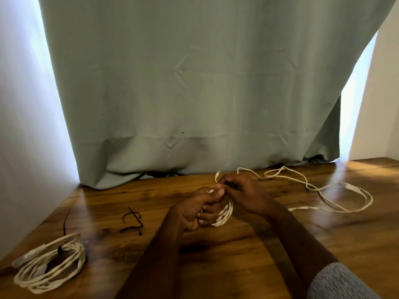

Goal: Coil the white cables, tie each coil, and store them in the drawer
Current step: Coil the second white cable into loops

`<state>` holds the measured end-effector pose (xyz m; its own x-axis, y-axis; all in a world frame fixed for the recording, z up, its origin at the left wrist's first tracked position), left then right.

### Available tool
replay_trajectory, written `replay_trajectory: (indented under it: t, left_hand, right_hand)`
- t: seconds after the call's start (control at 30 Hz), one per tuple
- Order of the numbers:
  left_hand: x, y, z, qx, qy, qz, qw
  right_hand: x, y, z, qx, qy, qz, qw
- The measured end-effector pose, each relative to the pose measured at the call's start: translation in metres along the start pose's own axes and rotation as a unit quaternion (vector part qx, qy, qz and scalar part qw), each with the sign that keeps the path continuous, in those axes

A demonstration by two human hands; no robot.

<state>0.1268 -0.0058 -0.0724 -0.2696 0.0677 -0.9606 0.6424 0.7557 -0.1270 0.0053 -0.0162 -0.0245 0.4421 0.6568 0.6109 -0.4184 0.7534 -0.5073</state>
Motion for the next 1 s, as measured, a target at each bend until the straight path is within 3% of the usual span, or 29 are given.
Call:
replay_trajectory:
  t: [0.17,0.4,0.6,0.8,1.0]
  left_hand:
    - [-0.005,-0.004,0.005,-0.044,0.094,-0.046,0.994]
    - [0.001,-0.005,0.017,-0.145,0.001,-0.023,0.989]
    - [0.011,-0.011,0.024,-0.184,0.036,0.024,0.982]
    - [0.007,-0.013,0.016,-0.119,0.081,-0.002,0.990]
    - [0.004,-0.007,0.014,-0.104,0.010,-0.019,0.994]
  right_hand:
    - [-0.003,0.002,-0.004,0.049,-0.103,-0.048,0.992]
    - [0.000,0.002,-0.004,0.004,-0.049,-0.011,0.999]
    - [0.003,0.001,-0.008,-0.026,-0.004,0.006,1.000]
    - [-0.003,-0.002,-0.005,-0.064,-0.030,0.005,0.997]
    - [0.001,0.001,-0.010,-0.014,-0.081,-0.019,0.996]
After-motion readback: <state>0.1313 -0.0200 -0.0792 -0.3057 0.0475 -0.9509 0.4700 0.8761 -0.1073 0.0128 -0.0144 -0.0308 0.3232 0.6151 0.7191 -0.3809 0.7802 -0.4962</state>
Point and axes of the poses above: each hand's wrist, its own y-axis away from the middle knuckle, its own z-axis out of the back of the hand, x = y × z, the point moved 6 cm from there along -y, towards the middle knuckle, and after that the axes turned 4 degrees about -z, right-handed, at the moved point
